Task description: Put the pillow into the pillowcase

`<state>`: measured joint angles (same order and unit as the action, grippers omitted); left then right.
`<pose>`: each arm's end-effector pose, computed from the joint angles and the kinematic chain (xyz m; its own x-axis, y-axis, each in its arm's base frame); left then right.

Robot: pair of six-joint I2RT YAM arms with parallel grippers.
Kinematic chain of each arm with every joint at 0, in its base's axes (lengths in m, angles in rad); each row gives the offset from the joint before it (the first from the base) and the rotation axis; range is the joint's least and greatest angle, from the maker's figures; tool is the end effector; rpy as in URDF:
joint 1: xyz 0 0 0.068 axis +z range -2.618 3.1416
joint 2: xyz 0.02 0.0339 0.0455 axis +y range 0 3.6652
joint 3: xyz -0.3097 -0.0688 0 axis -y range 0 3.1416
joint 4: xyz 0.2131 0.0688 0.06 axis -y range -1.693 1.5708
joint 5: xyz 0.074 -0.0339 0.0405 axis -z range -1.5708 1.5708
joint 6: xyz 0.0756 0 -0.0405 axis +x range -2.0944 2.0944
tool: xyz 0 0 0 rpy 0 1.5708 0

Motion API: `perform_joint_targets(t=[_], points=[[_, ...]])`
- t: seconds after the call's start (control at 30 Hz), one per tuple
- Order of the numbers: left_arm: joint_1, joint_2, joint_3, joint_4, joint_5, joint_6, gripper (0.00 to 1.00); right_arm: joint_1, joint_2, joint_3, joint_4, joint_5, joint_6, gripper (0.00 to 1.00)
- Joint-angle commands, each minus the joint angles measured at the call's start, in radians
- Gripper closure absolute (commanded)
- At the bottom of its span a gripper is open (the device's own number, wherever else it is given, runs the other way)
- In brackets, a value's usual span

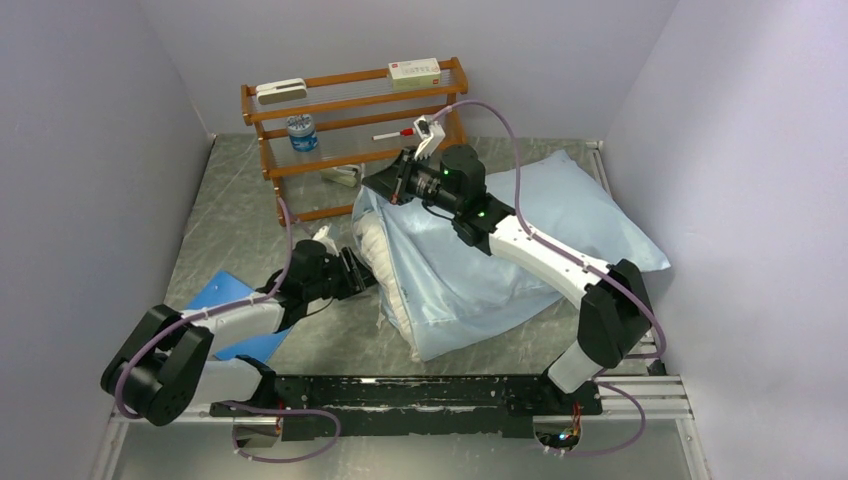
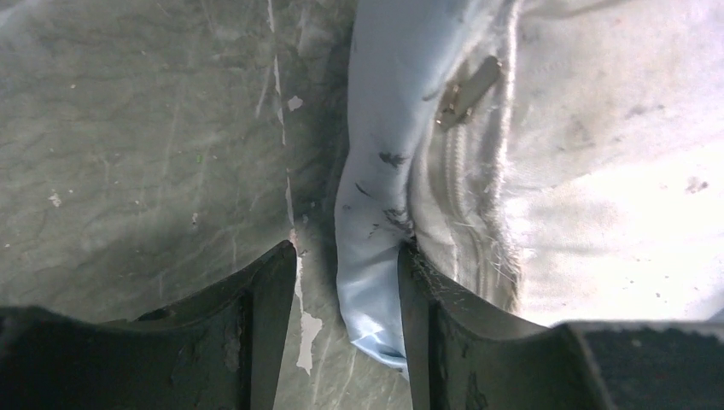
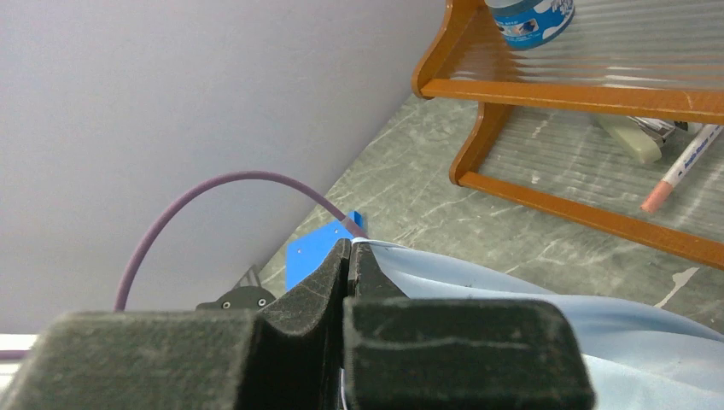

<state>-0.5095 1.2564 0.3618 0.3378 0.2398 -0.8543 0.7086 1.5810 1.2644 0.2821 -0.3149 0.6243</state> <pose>0.1916 -0.1276 0.2014 -0.7930 -0.3960 -0.4629 0.0788 0.6867 -0.7226 0.2810 0.2717 0.4088 -0.5203 0.2860 -0.8046 -0.6774 0.4354 0.5928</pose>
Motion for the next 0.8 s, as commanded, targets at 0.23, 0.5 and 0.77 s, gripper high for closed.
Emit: perform_joint_targets(t=[0.23,0.5,0.77], points=[[-0.032,0.142,0.003,0.219,0.035,-0.024,0.46,-0.002,0.038,0.042,0.078,-0.02,0.017,1.0],[-0.036,0.131,0.06,0.084,-0.002,0.036,0.88,-0.002,0.047,0.067,-0.009,0.008,-0.04,1.0],[-0.037,-0.18,0.067,-0.172,-0.118,0.039,0.95,0.108,0.093,0.34,-0.705,0.336,-0.336,0.36]])
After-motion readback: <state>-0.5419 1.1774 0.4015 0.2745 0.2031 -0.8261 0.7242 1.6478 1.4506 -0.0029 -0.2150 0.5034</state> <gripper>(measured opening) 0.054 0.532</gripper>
